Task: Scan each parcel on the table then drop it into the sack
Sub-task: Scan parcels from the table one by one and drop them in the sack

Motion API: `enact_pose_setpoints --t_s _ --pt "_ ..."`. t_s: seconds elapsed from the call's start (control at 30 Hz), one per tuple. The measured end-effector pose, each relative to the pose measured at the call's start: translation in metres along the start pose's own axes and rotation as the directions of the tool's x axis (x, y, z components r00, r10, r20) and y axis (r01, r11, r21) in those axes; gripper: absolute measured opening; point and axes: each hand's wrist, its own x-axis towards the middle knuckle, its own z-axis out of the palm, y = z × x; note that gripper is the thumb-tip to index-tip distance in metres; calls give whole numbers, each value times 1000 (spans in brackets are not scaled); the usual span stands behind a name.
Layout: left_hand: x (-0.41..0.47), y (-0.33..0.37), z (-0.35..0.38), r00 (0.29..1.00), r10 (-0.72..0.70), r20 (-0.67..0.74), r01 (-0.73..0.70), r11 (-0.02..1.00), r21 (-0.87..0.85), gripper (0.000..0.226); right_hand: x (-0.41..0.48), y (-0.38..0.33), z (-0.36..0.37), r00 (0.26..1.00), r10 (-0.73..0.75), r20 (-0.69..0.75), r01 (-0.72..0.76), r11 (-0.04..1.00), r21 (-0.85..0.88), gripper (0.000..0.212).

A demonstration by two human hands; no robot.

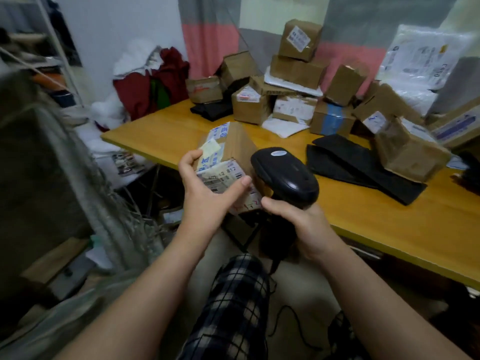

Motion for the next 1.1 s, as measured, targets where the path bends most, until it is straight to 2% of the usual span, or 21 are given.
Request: enact_pose_setpoints --t_s 0.1,0.2,0.3,0.4,0.47,0.6,0.77,0.87,0.93,1.03,1.1 --pt "-7 -12 -59 968 -61 -243 79 995 66 68 13 21 52 985 55 164 -48 998 -45 46" --pt "-17 -28 -122 900 -112 -421 164 982 91 65 23 48 102 947 120 300 -88 989 -116 43" --pt "-32 -46 -180 839 -135 -527 252 955 157 69 30 75 150 883 205 423 -159 977 -143 35" --pt "-52 -60 -229 815 -43 -578 289 894 341 69 39 107 190 859 239 454 -128 957 -261 26" --pt "-62 -70 -260 822 6 -569 337 800 496 70 47 126 209 856 258 448 -69 916 -395 25" --pt "-61 -99 -317 875 -71 -480 452 479 753 72 60 149 239 835 315 452 33 790 -612 24" --pt "-37 -149 -350 924 -217 -315 342 98 935 67 73 177 249 817 369 443 94 673 -734 25" --pt "-27 -176 -355 867 -392 -309 316 -49 947 69 79 184 238 857 342 385 78 653 -754 25" --pt "-19 -184 -350 847 -431 -312 323 -50 945 66 85 186 229 877 337 343 71 615 -786 28" --pt "-5 -177 -325 910 -355 -215 249 54 967 61 98 183 212 912 332 240 -27 632 -774 25" --pt "5 -164 -304 945 -295 -141 190 147 971 58 104 176 200 932 322 170 -91 659 -746 30"
